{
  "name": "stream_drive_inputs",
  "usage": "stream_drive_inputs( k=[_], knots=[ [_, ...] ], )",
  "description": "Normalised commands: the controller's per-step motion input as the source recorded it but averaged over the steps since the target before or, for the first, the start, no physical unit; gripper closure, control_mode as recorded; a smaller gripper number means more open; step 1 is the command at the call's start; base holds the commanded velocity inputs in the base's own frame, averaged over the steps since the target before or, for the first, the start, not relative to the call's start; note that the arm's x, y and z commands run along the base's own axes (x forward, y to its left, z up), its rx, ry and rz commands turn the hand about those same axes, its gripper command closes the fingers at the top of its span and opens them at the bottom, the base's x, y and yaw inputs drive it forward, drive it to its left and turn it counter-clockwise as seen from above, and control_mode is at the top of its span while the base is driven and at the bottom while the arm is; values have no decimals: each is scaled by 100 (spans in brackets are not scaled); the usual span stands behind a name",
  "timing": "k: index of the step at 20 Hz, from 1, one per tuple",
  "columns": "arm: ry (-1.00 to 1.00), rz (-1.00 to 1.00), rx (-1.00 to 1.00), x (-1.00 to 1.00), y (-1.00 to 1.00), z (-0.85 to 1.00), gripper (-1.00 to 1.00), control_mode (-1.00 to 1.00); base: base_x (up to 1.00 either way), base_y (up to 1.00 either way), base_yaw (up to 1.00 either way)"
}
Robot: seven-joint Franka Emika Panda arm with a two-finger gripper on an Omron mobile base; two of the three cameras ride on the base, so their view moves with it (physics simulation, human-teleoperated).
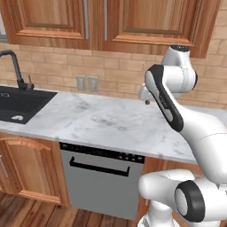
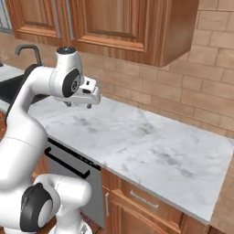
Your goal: Open the dishwasher door and pull out the top rack.
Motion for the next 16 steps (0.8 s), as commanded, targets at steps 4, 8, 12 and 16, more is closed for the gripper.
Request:
stream_drive_inputs(
  k=[4,8,12,16],
  knots=[
    [0,0,0,0,0,0,-100,100,0,-13,35],
    [0,0,0,0,0,0,-100,100,0,-13,34],
    [0,0,0,0,0,0,-100,100,0,-18,33],
    [0,0,0,0,0,0,-100,100,-2,-32,29]
  ],
)
